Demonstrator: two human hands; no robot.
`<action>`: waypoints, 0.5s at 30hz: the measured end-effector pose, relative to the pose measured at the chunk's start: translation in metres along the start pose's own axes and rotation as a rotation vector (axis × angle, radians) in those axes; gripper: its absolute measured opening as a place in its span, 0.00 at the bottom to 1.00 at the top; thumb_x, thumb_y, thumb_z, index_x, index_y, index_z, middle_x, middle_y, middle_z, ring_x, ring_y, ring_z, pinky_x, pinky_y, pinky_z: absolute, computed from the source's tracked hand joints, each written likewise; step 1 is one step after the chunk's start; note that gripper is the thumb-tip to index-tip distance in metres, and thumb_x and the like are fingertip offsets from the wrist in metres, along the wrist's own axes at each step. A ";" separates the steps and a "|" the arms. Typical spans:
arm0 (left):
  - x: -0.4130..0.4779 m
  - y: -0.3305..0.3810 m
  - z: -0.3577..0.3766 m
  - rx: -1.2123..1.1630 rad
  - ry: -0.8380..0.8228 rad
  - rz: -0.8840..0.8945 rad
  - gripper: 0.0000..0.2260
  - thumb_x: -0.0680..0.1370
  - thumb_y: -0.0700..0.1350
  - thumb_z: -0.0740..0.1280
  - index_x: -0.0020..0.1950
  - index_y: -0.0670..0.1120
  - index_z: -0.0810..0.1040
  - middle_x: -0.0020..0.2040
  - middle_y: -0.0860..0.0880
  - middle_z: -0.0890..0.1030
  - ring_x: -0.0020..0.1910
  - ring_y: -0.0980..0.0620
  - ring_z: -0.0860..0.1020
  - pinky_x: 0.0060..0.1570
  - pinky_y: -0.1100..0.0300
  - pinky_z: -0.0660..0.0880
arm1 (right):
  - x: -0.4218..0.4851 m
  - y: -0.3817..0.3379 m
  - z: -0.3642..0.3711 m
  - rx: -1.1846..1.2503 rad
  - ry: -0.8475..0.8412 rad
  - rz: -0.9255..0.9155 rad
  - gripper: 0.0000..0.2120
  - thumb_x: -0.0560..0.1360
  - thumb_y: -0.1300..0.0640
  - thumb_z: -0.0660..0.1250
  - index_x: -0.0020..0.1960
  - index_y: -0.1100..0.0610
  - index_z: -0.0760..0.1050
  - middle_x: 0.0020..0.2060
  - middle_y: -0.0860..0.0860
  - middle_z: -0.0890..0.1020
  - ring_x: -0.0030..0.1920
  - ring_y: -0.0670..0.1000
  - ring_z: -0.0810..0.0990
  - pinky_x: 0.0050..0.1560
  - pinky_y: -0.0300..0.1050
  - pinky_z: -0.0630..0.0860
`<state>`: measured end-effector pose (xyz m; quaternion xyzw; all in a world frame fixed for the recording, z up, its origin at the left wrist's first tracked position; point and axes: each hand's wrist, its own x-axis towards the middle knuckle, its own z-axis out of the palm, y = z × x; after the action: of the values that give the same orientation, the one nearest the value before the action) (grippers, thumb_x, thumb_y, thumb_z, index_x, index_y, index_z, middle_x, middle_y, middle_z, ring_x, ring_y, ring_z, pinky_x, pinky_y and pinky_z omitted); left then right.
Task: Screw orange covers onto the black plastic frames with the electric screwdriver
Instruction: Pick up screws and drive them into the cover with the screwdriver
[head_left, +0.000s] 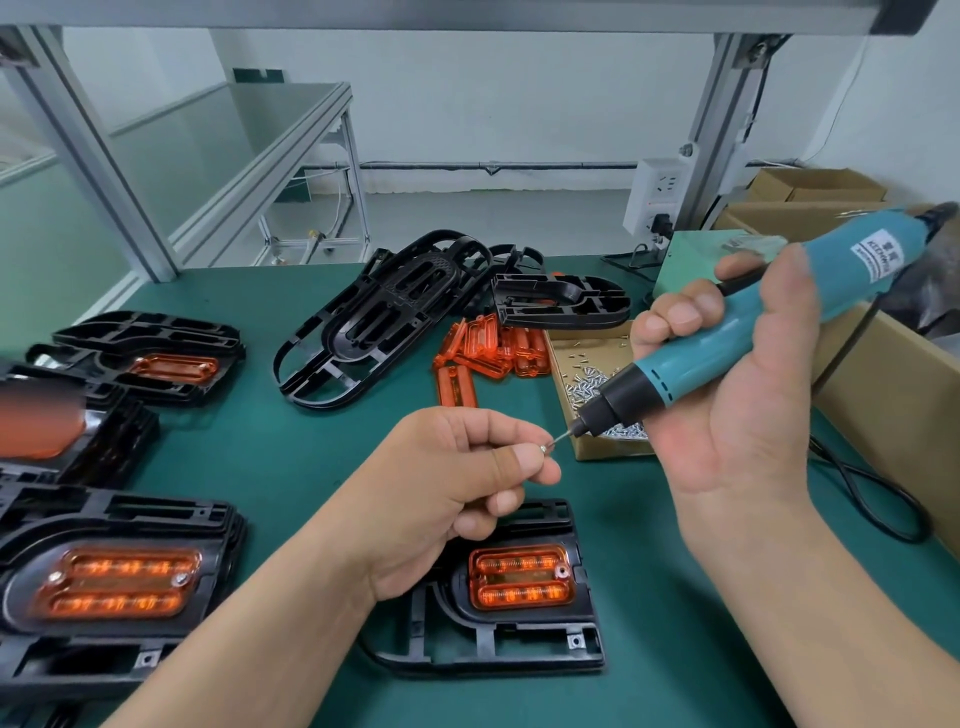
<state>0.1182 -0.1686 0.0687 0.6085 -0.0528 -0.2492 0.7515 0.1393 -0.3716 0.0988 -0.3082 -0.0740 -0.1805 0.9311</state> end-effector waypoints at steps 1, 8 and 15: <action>0.000 -0.001 0.000 0.008 0.004 0.003 0.04 0.81 0.35 0.71 0.52 0.41 0.85 0.47 0.40 0.86 0.31 0.56 0.72 0.24 0.69 0.66 | 0.000 0.000 0.000 0.000 0.004 0.002 0.12 0.85 0.45 0.65 0.50 0.53 0.74 0.36 0.48 0.70 0.35 0.47 0.73 0.43 0.43 0.75; 0.000 -0.002 -0.003 0.042 0.022 0.004 0.05 0.83 0.36 0.69 0.56 0.39 0.83 0.48 0.42 0.85 0.32 0.56 0.72 0.25 0.68 0.66 | 0.000 -0.002 0.000 0.018 0.024 -0.006 0.12 0.84 0.45 0.66 0.50 0.53 0.74 0.36 0.48 0.71 0.35 0.47 0.74 0.43 0.43 0.76; 0.000 -0.002 -0.002 0.055 0.002 -0.001 0.05 0.83 0.37 0.69 0.57 0.38 0.82 0.47 0.42 0.85 0.32 0.56 0.71 0.26 0.68 0.66 | 0.000 0.000 0.000 0.013 0.031 0.004 0.12 0.84 0.45 0.66 0.50 0.53 0.74 0.36 0.48 0.71 0.35 0.47 0.74 0.42 0.43 0.76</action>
<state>0.1184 -0.1672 0.0660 0.6292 -0.0585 -0.2476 0.7344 0.1393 -0.3711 0.0987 -0.2994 -0.0599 -0.1831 0.9345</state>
